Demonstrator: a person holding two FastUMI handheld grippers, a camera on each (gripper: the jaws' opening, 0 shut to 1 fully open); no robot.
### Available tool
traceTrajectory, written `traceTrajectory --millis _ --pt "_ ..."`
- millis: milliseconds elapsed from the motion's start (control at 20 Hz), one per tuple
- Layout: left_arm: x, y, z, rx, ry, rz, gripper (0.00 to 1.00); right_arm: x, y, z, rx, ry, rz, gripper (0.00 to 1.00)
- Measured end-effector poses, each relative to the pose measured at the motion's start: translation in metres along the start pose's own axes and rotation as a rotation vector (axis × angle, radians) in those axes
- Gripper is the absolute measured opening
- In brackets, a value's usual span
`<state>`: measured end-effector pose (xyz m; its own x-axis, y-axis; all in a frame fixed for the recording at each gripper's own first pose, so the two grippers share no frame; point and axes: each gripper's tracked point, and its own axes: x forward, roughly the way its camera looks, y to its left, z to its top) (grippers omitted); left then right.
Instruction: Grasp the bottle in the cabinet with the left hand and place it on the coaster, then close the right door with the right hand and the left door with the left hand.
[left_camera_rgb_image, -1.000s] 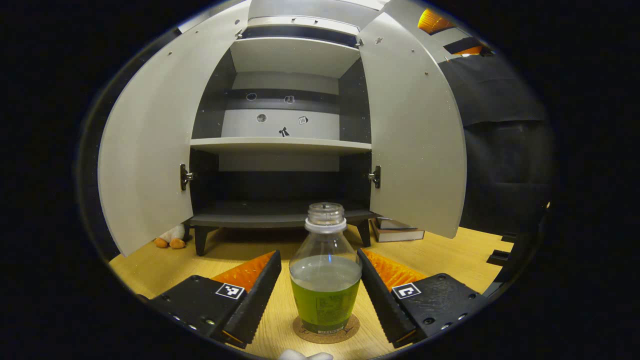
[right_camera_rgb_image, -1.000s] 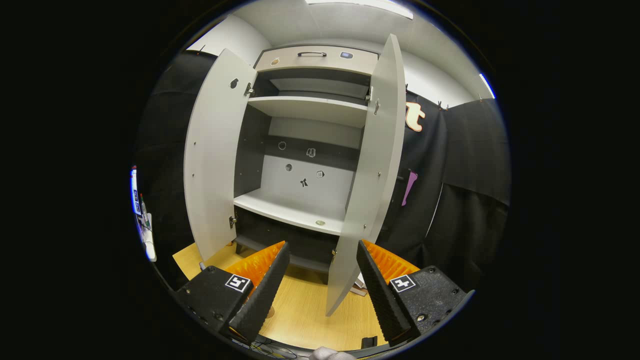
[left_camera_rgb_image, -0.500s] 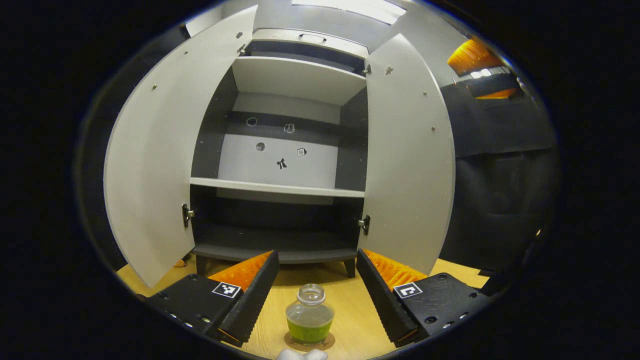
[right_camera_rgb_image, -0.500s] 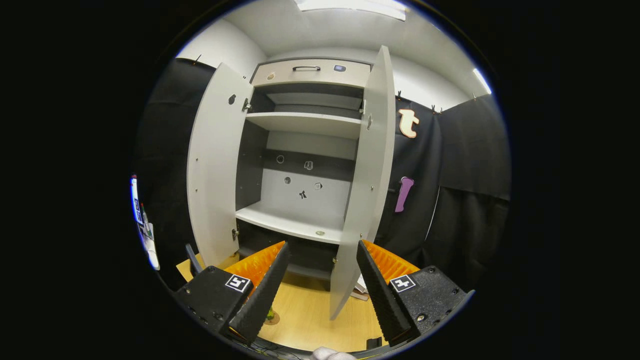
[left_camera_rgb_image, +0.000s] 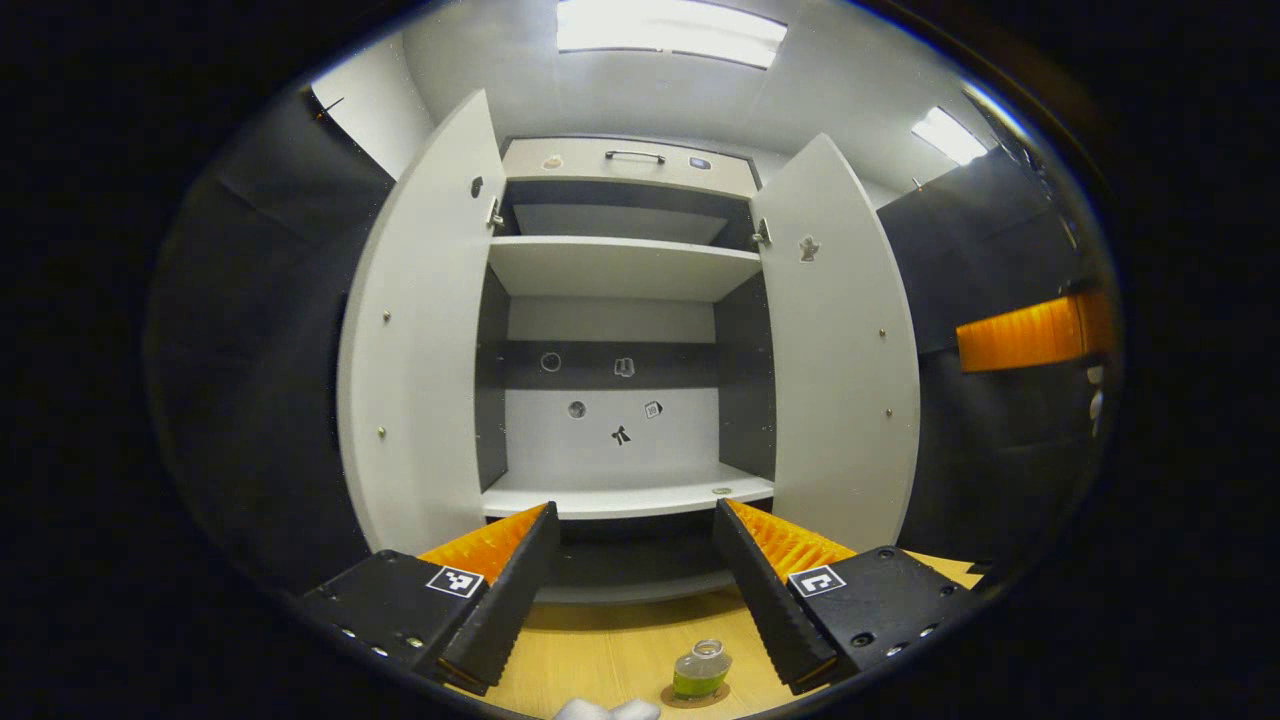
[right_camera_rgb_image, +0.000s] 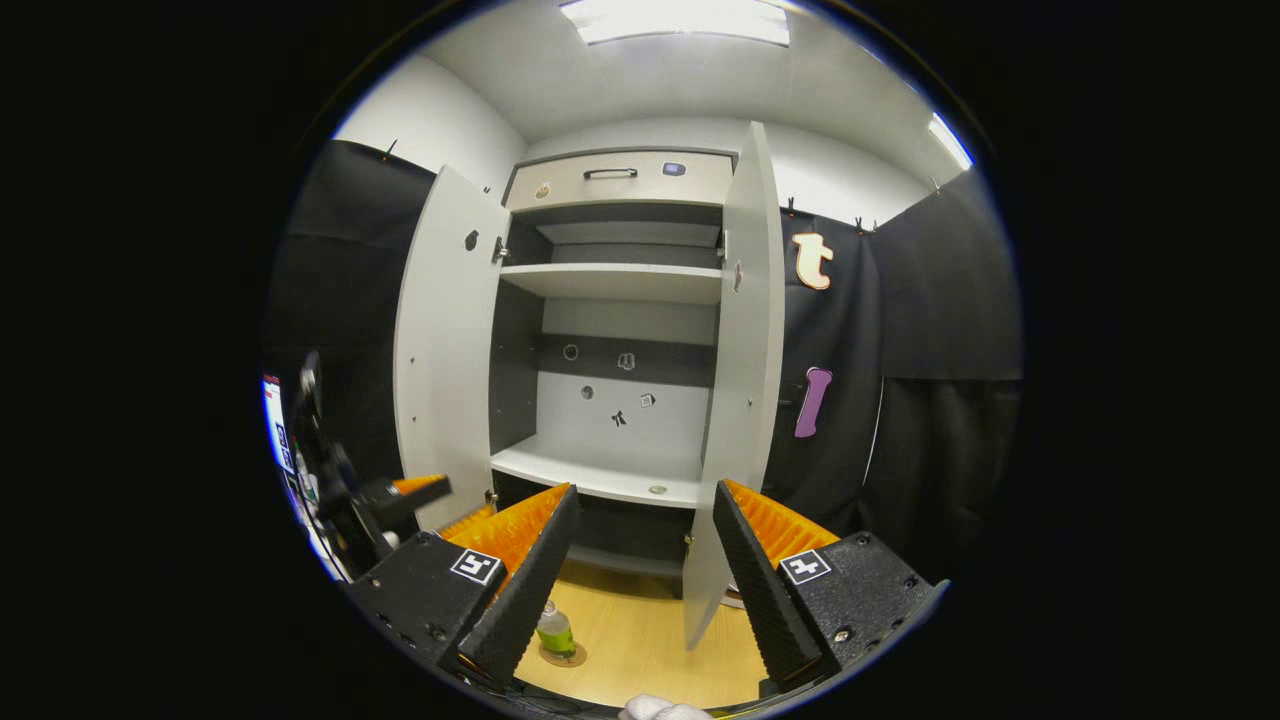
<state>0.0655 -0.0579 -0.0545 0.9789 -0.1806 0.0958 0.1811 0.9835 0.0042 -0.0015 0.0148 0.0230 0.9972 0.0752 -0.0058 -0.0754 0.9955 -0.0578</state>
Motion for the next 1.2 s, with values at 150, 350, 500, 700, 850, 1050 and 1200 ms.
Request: traceTrajectory --millis 150,350,500,700,850,1050,1200 --pt "-0.034 0.028 0.010 0.028 0.041 0.047 0.95 -0.002 -0.009 -0.010 0.034 -0.002 -0.023 0.83" --pt "-0.074 0.067 0.010 0.059 0.090 0.143 0.94 0.001 -0.040 -0.032 0.031 0.017 -0.101 0.83" --pt "-0.094 0.079 0.010 0.060 0.113 0.186 0.94 0.009 -0.075 -0.045 0.047 0.047 -0.164 0.83" --pt "-0.104 0.082 0.012 0.049 0.130 0.226 0.95 0.031 -0.134 -0.035 0.059 0.022 -0.252 0.83" --pt "-0.098 0.074 0.019 0.049 0.129 0.254 0.95 0.053 -0.180 -0.016 0.058 -0.007 -0.297 0.83" --pt "-0.083 0.055 0.023 0.031 0.131 0.273 0.95 0.090 -0.207 0.001 0.049 -0.020 -0.260 0.83" --pt "-0.075 0.047 0.025 0.011 0.124 0.305 0.95 0.111 -0.215 0.006 0.049 -0.021 -0.207 0.83"
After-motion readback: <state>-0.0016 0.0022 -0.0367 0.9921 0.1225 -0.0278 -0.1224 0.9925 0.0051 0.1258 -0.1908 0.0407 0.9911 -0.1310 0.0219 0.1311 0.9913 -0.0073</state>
